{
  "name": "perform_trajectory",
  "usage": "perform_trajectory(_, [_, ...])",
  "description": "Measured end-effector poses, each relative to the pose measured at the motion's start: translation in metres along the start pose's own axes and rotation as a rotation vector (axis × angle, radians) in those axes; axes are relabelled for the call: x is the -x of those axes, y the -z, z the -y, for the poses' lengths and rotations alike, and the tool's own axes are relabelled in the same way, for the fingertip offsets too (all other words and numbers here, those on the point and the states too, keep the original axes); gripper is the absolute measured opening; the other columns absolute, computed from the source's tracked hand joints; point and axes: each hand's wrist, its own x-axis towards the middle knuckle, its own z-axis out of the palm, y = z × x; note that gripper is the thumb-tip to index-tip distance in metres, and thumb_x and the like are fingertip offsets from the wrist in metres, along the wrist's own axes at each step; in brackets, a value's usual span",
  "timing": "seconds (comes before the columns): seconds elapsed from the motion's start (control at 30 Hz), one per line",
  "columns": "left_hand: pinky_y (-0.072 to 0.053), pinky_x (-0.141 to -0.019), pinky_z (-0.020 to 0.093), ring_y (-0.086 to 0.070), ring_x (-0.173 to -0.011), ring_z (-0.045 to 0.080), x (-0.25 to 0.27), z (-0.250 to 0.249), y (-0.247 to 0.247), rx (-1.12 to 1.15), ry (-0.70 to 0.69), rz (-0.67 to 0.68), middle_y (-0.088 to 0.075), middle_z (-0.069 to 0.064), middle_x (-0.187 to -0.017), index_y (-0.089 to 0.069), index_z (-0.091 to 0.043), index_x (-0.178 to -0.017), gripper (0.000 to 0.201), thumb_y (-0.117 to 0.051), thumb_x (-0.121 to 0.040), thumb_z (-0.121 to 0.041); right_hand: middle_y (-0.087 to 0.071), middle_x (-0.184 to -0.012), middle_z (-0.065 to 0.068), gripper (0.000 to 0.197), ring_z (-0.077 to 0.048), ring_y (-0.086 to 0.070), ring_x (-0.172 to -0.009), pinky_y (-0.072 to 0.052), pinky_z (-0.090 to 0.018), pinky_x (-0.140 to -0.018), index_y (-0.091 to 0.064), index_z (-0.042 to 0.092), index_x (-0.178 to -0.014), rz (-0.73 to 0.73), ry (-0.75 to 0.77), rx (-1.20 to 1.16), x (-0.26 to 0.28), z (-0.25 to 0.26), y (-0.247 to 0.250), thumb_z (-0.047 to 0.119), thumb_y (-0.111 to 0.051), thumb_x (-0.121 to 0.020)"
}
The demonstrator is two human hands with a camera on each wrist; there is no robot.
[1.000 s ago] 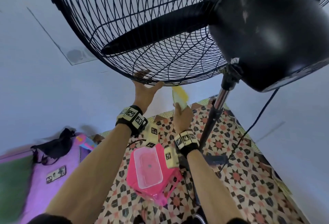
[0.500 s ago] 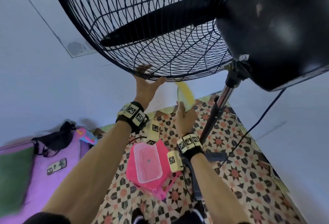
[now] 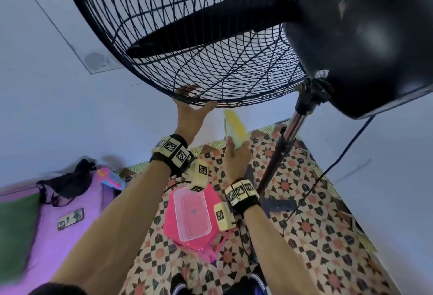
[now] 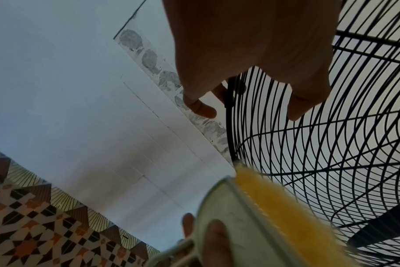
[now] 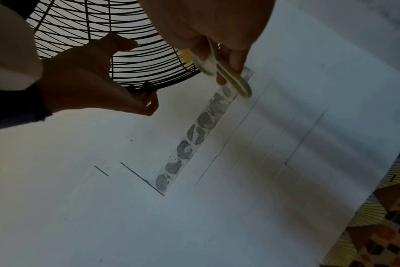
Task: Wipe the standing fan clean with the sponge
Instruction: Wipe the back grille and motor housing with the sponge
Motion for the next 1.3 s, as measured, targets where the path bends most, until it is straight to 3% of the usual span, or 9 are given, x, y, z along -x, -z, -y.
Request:
perform_trajectory(0.17, [-0.036,-0.115,0.036,-0.042,-0.13,0.012,0.004,0.0,0.0,0.002,-0.016,0.001,-0.042,-0.009,-0.142,-0.022,-0.017,-0.152,0.093,-0.086,-0.086,-0.028,-0.073,-0.082,-0.018,0.031,-0.034,-0.07,-0.074,-0.057,-0.042,-0.07,-0.07,-0.004,-0.089,0.098,-0.079,0.123,-0.049,0.003,-0.016,0.021,-0.057,-0.103])
perform_trajectory(0.37, [-0.036,-0.119,0.043,-0.043,-0.133,0.015,-0.003,-0.001,0.001,0.015,-0.052,0.027,-0.042,-0.003,-0.15,-0.021,-0.017,-0.153,0.099,-0.088,-0.082,-0.034,-0.067,-0.061,-0.014,0.023,-0.028,-0.063,-0.047,-0.048,-0.032,-0.042,-0.063,0.01,-0.084,-0.07,0.033,-0.04,-0.006,0.003,-0.004,0.023,-0.062,-0.103])
perform_trajectory(0.57, [-0.043,-0.112,0.036,-0.048,-0.134,0.018,0.004,0.01,-0.015,0.102,-0.019,0.046,-0.039,0.0,-0.157,-0.013,-0.019,-0.158,0.107,-0.088,-0.083,-0.026,-0.07,-0.078,-0.007,0.014,-0.026,-0.074,-0.074,-0.062,-0.039,-0.062,-0.052,0.009,-0.092,-0.044,-0.327,-0.088,-0.07,-0.019,-0.008,0.018,-0.06,-0.099])
perform_trajectory(0.77, [-0.037,-0.114,0.035,-0.049,-0.129,0.012,0.004,0.004,-0.04,0.214,0.02,0.034,-0.041,-0.003,-0.15,-0.011,-0.019,-0.158,0.107,-0.086,-0.083,-0.009,-0.076,-0.098,-0.018,0.026,-0.017,-0.074,-0.069,-0.053,-0.024,-0.049,-0.062,-0.001,-0.115,-0.213,-0.581,-0.44,-0.141,-0.01,0.004,-0.002,-0.053,-0.09])
perform_trajectory(0.87, [-0.03,-0.116,0.035,-0.039,-0.14,0.013,0.003,0.007,-0.043,0.22,0.043,0.034,-0.034,-0.003,-0.161,-0.003,-0.023,-0.161,0.115,-0.088,-0.083,-0.017,-0.075,-0.108,-0.022,0.021,-0.019,-0.074,-0.075,-0.055,-0.029,-0.058,-0.059,0.002,-0.113,-0.253,-0.613,-0.613,-0.148,-0.013,0.004,-0.004,-0.053,-0.094])
perform_trajectory(0.93, [-0.031,-0.119,0.04,-0.039,-0.142,0.014,0.001,0.009,-0.041,0.228,0.064,0.039,-0.035,-0.001,-0.161,-0.009,-0.022,-0.16,0.112,-0.089,-0.081,-0.02,-0.072,-0.105,-0.018,0.018,-0.022,-0.074,-0.076,-0.057,-0.036,-0.065,-0.055,0.006,-0.111,-0.214,-0.616,-0.7,-0.139,-0.006,0.001,-0.005,-0.054,-0.097])
perform_trajectory(1.03, [-0.033,-0.118,0.044,-0.04,-0.143,0.019,0.0,0.01,-0.04,0.22,0.086,0.046,-0.038,0.001,-0.159,-0.019,-0.024,-0.154,0.104,-0.091,-0.079,-0.023,-0.075,-0.093,-0.02,0.011,-0.013,-0.07,-0.057,-0.054,-0.028,-0.049,-0.064,-0.007,-0.101,0.057,-0.553,-0.55,-0.096,0.004,-0.007,0.002,-0.059,-0.099])
perform_trajectory(1.13, [-0.034,-0.117,0.043,-0.044,-0.14,0.018,-0.002,0.014,-0.041,0.199,0.065,0.061,-0.043,-0.002,-0.154,-0.028,-0.025,-0.15,0.098,-0.092,-0.076,-0.028,-0.076,-0.079,-0.013,0.01,-0.03,-0.068,-0.061,-0.054,-0.029,-0.053,-0.068,0.004,-0.091,0.266,-0.461,-0.489,-0.054,-0.008,-0.011,0.008,-0.063,-0.098])
perform_trajectory(1.3, [-0.04,-0.115,0.045,-0.048,-0.138,0.019,-0.005,0.014,-0.041,0.198,0.077,0.072,-0.049,-0.001,-0.15,-0.038,-0.021,-0.148,0.099,-0.094,-0.068,-0.038,-0.075,-0.089,-0.015,0.013,-0.029,-0.071,-0.072,-0.063,-0.042,-0.075,-0.065,0.003,-0.087,-0.111,-0.565,-0.439,-0.119,-0.006,0.005,0.009,-0.063,-0.098])
